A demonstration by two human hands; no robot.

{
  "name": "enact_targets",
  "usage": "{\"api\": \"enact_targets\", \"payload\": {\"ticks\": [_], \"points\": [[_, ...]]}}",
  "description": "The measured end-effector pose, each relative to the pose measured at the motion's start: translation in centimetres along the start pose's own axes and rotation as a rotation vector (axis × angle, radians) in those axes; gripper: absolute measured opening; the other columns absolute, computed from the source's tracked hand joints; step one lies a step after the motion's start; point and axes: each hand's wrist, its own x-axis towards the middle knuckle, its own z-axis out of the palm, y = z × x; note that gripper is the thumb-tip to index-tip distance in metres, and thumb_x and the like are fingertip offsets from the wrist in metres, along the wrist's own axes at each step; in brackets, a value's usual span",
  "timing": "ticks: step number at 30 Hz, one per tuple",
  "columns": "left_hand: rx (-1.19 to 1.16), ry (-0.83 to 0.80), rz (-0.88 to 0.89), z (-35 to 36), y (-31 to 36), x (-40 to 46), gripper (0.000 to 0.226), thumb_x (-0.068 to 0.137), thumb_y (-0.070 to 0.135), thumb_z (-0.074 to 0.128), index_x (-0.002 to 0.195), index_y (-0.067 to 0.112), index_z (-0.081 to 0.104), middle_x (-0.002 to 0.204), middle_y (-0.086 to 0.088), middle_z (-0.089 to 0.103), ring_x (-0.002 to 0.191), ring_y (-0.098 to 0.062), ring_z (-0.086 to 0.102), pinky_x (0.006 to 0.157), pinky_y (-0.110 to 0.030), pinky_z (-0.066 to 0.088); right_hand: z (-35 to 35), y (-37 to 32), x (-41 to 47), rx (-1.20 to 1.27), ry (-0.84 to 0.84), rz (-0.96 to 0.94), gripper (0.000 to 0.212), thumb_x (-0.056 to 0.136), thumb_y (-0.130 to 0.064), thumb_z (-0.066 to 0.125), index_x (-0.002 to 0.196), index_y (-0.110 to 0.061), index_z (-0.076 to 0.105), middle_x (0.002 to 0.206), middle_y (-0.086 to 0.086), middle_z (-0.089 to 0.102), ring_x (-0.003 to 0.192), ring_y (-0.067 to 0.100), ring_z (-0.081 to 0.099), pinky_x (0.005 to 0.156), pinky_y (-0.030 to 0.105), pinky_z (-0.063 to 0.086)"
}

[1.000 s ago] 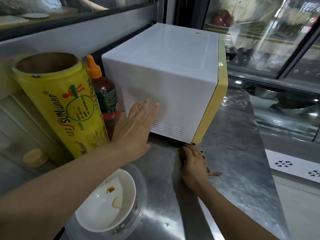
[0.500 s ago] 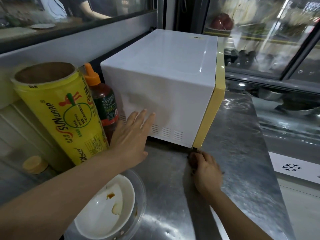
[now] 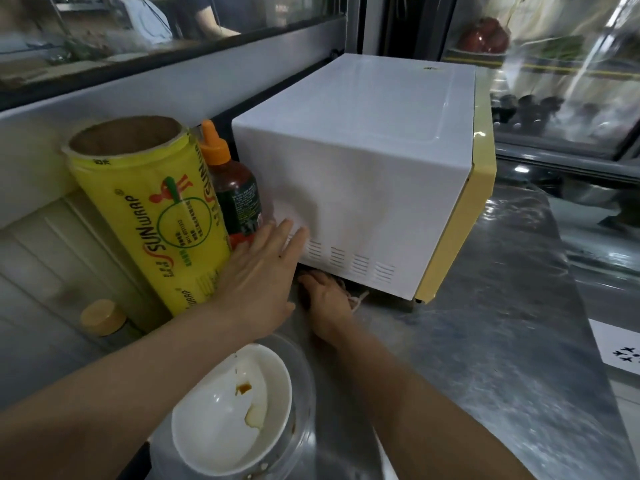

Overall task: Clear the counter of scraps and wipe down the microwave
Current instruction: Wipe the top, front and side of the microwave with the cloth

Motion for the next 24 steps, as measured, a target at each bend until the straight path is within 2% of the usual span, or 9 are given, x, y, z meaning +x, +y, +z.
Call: {"api": "enact_targets", "payload": {"ticks": [2, 6, 10, 15, 18, 20, 24], "points": [[0.002, -0.005, 0.008, -0.2, 0.5, 0.1, 0.101, 0.082, 0.038, 0.066, 0.149, 0.02, -0.008, 0.157, 0.0, -0.007, 0.145, -0.022, -0.003, 0.115, -0.038, 0.019, -0.1, 0.7, 0.0, -0.046, -0.041, -0.03, 0.046, 0.092, -0.022, 0.047, 0.138, -0.02, 0.043, 0.143, 0.007, 0.04, 0.128, 0.032, 0.039, 0.108, 0.041, 0.032], [-0.006, -0.026, -0.004, -0.6, 1.5, -0.1, 0.1, 0.083, 0.039, 0.066, 0.149, 0.02, -0.007, 0.158, 0.001, -0.009, 0.145, -0.021, -0.002, 0.115, -0.038, 0.017, -1.8, 3.0, -3.7, -0.133, -0.045, -0.063, 0.053, 0.094, -0.02, 0.045, 0.145, -0.023, 0.033, 0.147, 0.005, 0.035, 0.133, 0.028, 0.031, 0.109, 0.035, 0.028], [-0.006, -0.041, -0.044, -1.8, 2.2, -0.7, 0.101, 0.083, 0.038, 0.066, 0.149, 0.017, -0.008, 0.158, 0.0, -0.008, 0.145, -0.021, -0.002, 0.115, -0.034, 0.016, -3.5, 3.8, -5.8, -0.133, -0.118, -0.056, 0.049, 0.093, -0.015, 0.048, 0.141, -0.02, 0.039, 0.145, 0.006, 0.036, 0.132, 0.029, 0.031, 0.108, 0.039, 0.033], [0.015, -0.042, -0.113, -2.6, 2.0, -1.2, 0.101, 0.083, 0.035, 0.067, 0.149, 0.014, -0.007, 0.158, -0.001, -0.005, 0.145, -0.019, -0.002, 0.116, -0.032, 0.014, -3.3, 1.6, -2.8, -0.076, -0.091, -0.127, 0.06, 0.087, -0.007, 0.054, 0.143, -0.014, 0.035, 0.144, 0.01, 0.036, 0.131, 0.031, 0.034, 0.106, 0.04, 0.034], [0.058, -0.039, -0.146, -2.2, 1.5, -1.5, 0.098, 0.085, 0.035, 0.064, 0.148, 0.014, -0.008, 0.158, -0.002, -0.008, 0.146, -0.019, -0.004, 0.116, -0.03, 0.009, -1.4, 0.4, -0.3, -0.046, -0.07, -0.161, 0.052, 0.092, -0.013, 0.048, 0.143, -0.015, 0.037, 0.147, 0.008, 0.034, 0.134, 0.029, 0.031, 0.106, 0.043, 0.035], [0.075, -0.037, -0.155, -1.7, 1.1, -1.5, 0.097, 0.087, 0.034, 0.061, 0.148, 0.014, -0.01, 0.158, -0.001, -0.01, 0.146, -0.018, -0.004, 0.116, -0.03, 0.007, -0.2, 0.2, 1.0, -0.092, -0.077, -0.196, 0.049, 0.095, -0.019, 0.042, 0.143, -0.018, 0.037, 0.15, 0.005, 0.032, 0.136, 0.027, 0.03, 0.107, 0.044, 0.033], [0.117, -0.002, -0.14, -1.1, 0.9, -1.3, 0.094, 0.087, 0.033, 0.059, 0.149, 0.014, -0.009, 0.158, -0.002, -0.008, 0.146, -0.017, -0.003, 0.116, -0.03, 0.005, 0.2, 1.2, 2.1, -0.207, -0.162, -0.269, 0.056, 0.093, -0.02, 0.042, 0.146, -0.025, 0.028, 0.153, -0.001, 0.026, 0.137, 0.025, 0.026, 0.11, 0.042, 0.03]]}}
